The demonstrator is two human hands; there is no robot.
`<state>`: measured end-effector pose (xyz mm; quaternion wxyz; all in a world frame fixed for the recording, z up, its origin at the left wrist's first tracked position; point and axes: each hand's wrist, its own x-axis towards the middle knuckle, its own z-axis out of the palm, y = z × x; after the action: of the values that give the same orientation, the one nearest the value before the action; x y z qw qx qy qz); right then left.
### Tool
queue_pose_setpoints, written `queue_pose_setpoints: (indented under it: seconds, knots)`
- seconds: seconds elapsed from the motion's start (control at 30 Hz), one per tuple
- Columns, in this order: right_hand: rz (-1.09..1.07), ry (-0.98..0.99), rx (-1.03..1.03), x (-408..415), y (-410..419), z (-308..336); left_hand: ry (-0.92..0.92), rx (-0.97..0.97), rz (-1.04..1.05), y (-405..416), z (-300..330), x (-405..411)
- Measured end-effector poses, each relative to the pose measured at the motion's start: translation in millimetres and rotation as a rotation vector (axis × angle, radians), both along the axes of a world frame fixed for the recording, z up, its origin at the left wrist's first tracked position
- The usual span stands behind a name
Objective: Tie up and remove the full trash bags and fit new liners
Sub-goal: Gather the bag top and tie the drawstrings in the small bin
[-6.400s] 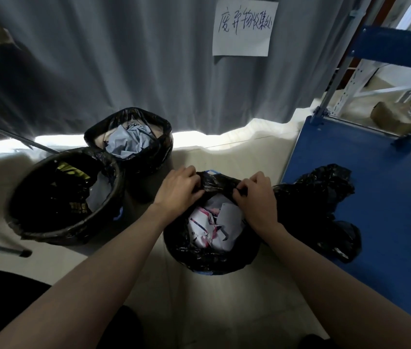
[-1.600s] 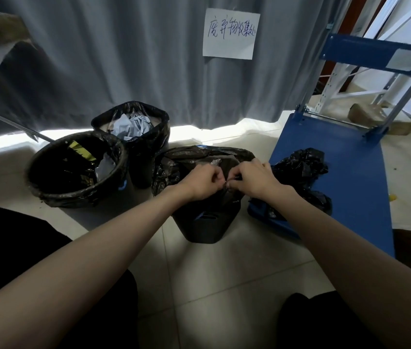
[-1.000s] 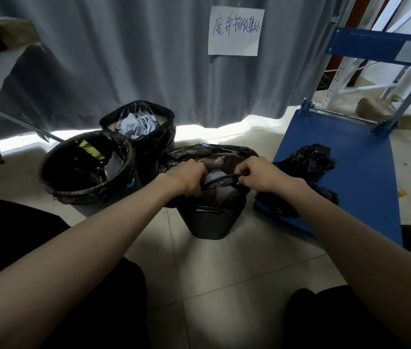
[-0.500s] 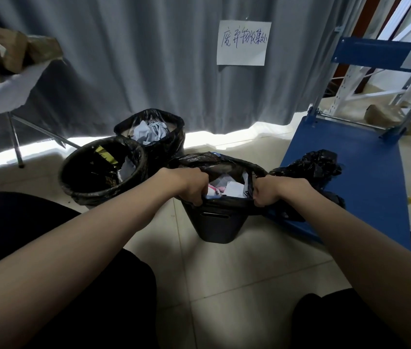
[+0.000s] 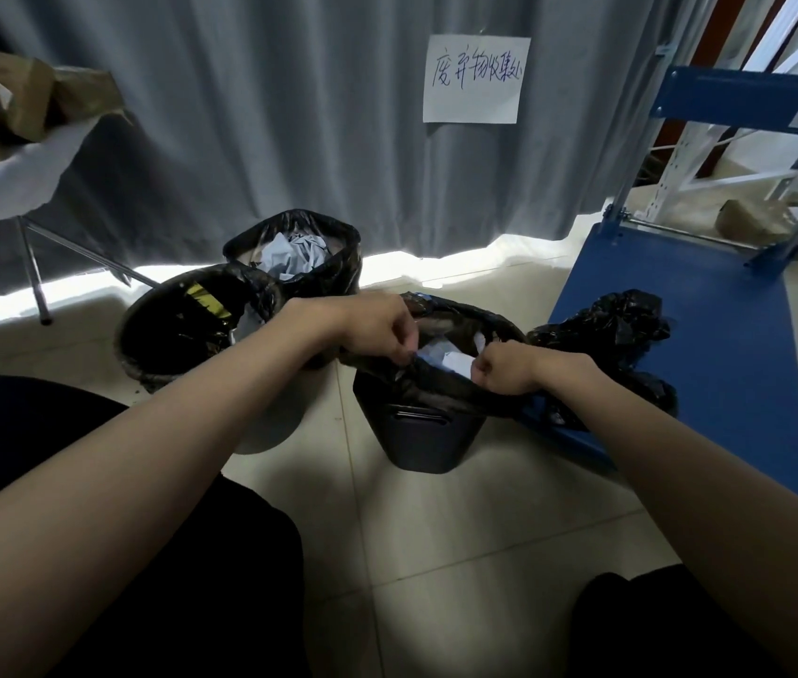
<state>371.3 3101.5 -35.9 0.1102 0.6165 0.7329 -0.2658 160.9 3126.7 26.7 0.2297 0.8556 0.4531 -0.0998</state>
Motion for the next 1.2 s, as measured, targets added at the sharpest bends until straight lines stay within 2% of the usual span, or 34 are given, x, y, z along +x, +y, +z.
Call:
queue_pose_setpoints:
  seconds: [0.1,0.17,0.23,0.33,0.4,0.53,0.6,0.67,0.77,1.03,1.2]
  knots:
    - [0.019,-0.100,-0.056,-0.1,-2.6,-0.2,0.125,-0.283,0.036,-6.8,3.0,3.4]
    - [-0.003,-0.110,-0.044,-0.6,-2.4,-0.7,0.130,-0.363,0.122,-8.0,-2.7,3.3]
    - [-0.053,-0.057,0.050,-0.5,0.8,-4.9,0.108,-0.230,0.159,-3.8,-10.9,1.2]
    - [-0.200,0.078,0.306,-0.7,5.2,-11.5,0.075,0.223,0.216,7.6,-21.6,-6.2]
    - [-0.249,0.051,0.454,-0.6,7.6,-15.1,0.035,0.358,0.334,16.8,-30.1,-14.5]
    - [-0.281,-0.107,0.598,2.9,10.0,-23.3,0.082,0.299,0.543,25.7,-44.8,-28.7]
    - [-0.348,-0.079,0.635,6.2,12.0,-27.7,0.064,0.226,0.654,28.7,-53.8,-33.4]
    - [-0.405,-0.010,0.586,7.9,14.4,-28.7,0.018,0.175,0.731,31.3,-62.0,-37.8]
    - [-0.440,0.072,0.522,8.0,16.6,-29.6,-0.079,0.159,0.762,34.4,-68.6,-43.0]
    - [-0.509,0.160,0.602,10.6,20.7,-17.6,-0.135,0.455,0.729,42.9,-52.8,-35.5]
    - [-0.523,0.106,0.545,14.4,18.3,-23.0,-0.092,0.461,0.754,44.3,-51.5,-36.1]
